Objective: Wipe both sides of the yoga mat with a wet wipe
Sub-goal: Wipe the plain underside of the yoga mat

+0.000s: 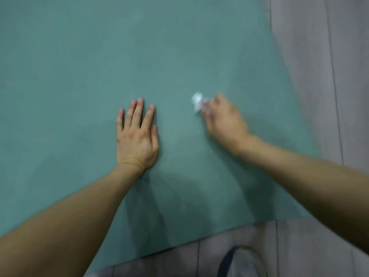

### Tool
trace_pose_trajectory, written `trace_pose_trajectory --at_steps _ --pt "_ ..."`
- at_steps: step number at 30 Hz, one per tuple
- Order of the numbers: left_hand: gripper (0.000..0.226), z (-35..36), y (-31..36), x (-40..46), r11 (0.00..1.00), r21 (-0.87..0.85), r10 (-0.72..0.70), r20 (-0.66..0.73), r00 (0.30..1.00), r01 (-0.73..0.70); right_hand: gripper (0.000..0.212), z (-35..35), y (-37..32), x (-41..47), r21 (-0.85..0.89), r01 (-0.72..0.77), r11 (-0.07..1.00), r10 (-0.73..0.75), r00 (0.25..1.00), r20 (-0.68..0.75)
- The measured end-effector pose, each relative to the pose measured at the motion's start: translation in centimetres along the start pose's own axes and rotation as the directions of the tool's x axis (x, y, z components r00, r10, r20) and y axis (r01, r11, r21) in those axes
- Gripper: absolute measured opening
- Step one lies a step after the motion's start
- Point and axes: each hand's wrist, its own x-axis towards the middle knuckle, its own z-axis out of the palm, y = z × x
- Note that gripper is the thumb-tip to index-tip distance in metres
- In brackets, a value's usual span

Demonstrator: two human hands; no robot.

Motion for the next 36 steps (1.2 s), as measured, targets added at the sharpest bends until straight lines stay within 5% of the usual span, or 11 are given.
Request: trace_pose_trajectory --at_steps 5,9,12,15,18,22,25,28,31,33,36 --pt "0.056 0.3 -0.4 0.2 1.0 0.012 0.006 0.005 1.0 -0.007 0.024 1.8 -6.4 -11.5 0.284 0.506 0.814 -0.578 0.755 0.31" --pt "0.06 0.3 -0.1 0.0 0.999 0.052 0.013 0.052 0.999 -0.015 0.024 -1.5 0.7 -5.4 0.047 0.072 0.996 -0.075 0.995 0.07" --pt "0.063 0.1 0.0 0.3 0.996 0.087 0.017 0.122 0.992 -0.028 0.025 -1.8 0.8 -5.6 0.02 -0.245 0.969 0.245 0.97 0.006" --pt "0.068 0.0 -0.2 0.5 0.993 0.105 0.035 0.182 0.983 -0.055 0.021 0.9 -7.0 -13.1 0.19 0.054 0.98 -0.096 0.972 0.215" --pt "0.071 -0.1 -0.5 0.2 0.989 0.121 0.06 0.21 0.976 -0.087 0.023 1.4 -10.5 -18.6 0.32 0.395 0.861 -0.502 0.757 0.418" --pt "0.071 -0.4 0.0 -2.0 0.982 0.105 0.128 0.257 0.958 -0.159 0.026 -1.7 -2.8 -14.5 0.056 -0.046 0.997 0.034 0.978 0.204" --pt "0.071 -0.6 0.0 -4.6 0.959 0.099 0.227 0.289 0.93 -0.265 0.029 -2.4 -0.3 -15.1 -0.01 -0.358 0.934 0.358 0.932 0.054" --pt "0.068 -0.6 0.4 -5.9 0.949 0.078 0.265 0.318 0.91 -0.304 0.024 0.7 -7.4 -19.9 0.151 -0.07 0.986 0.044 0.984 0.17" --pt "0.069 -0.5 0.4 -5.8 0.947 0.099 0.26 0.329 0.908 -0.307 0.025 1.7 -10.7 -23.1 0.268 0.34 0.901 -0.423 0.825 0.376" --pt "0.072 -0.8 0.6 -5.5 0.944 0.096 0.264 0.357 0.896 -0.316 0.024 0.0 -6.4 -21.9 0.187 0.259 0.948 -0.303 0.914 0.27" --pt "0.08 -1.5 1.6 -5.6 0.913 0.075 0.349 0.368 0.862 -0.402 0.022 -3.4 1.7 -20.8 -0.027 -0.254 0.967 0.254 0.967 0.002"
